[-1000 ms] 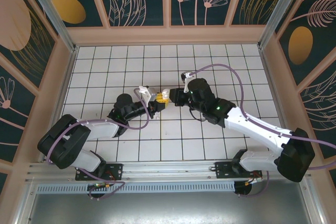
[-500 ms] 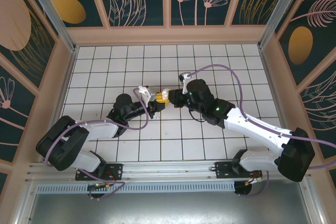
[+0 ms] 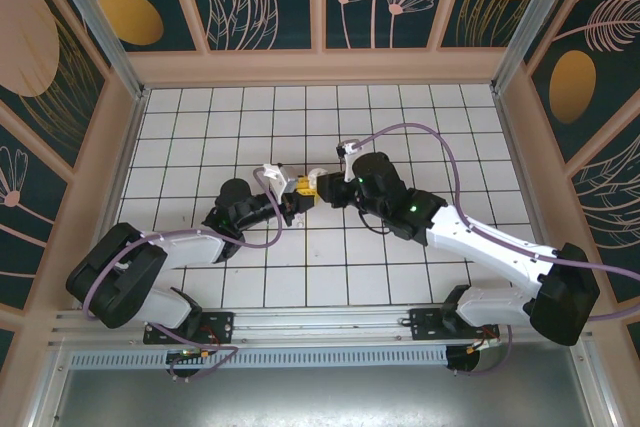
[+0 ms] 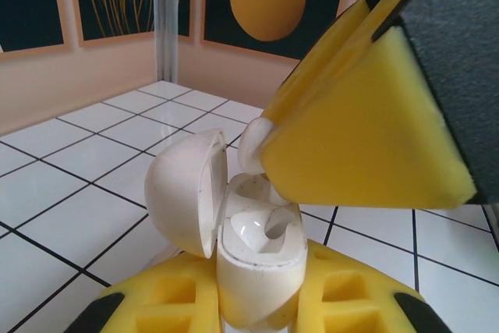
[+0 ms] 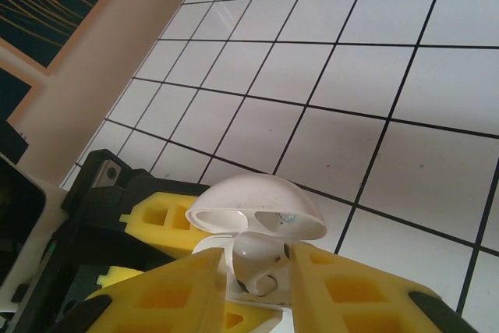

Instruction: Insert the wireless bluetooth earbuds into the charging case

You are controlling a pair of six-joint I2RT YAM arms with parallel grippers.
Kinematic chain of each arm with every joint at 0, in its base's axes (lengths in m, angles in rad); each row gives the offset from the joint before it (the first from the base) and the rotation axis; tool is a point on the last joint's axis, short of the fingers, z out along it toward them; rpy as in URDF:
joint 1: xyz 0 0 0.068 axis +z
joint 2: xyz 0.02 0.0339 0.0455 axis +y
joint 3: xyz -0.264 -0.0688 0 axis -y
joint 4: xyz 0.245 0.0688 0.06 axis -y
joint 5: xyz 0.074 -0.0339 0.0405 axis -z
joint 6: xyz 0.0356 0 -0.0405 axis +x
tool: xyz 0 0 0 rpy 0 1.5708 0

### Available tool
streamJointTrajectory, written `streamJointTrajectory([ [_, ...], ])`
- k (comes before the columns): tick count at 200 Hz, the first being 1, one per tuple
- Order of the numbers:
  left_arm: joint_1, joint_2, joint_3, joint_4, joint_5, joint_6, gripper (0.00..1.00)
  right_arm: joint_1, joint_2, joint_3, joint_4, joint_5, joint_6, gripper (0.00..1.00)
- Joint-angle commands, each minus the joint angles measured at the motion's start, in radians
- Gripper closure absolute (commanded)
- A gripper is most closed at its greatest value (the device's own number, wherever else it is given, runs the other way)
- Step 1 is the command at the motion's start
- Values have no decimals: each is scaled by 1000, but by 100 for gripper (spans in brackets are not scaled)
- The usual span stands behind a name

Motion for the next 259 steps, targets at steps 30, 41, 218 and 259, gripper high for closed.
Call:
streamJointTrajectory([
  [30,-1,-26,32,12,-19,-1,84,11,-6,52,-12,-16,-17,62],
  [41,0,-28,29,11,-20,0,84,10,-11,59,-15,-16,-14,59],
  [218,215,-118,-116,19,-167,-245,84,-124,127,269,-392,-156,202,50],
  [259,298,-214,-106,-188,-222,-309,84,-117,377,380,-428,-282,149,54],
])
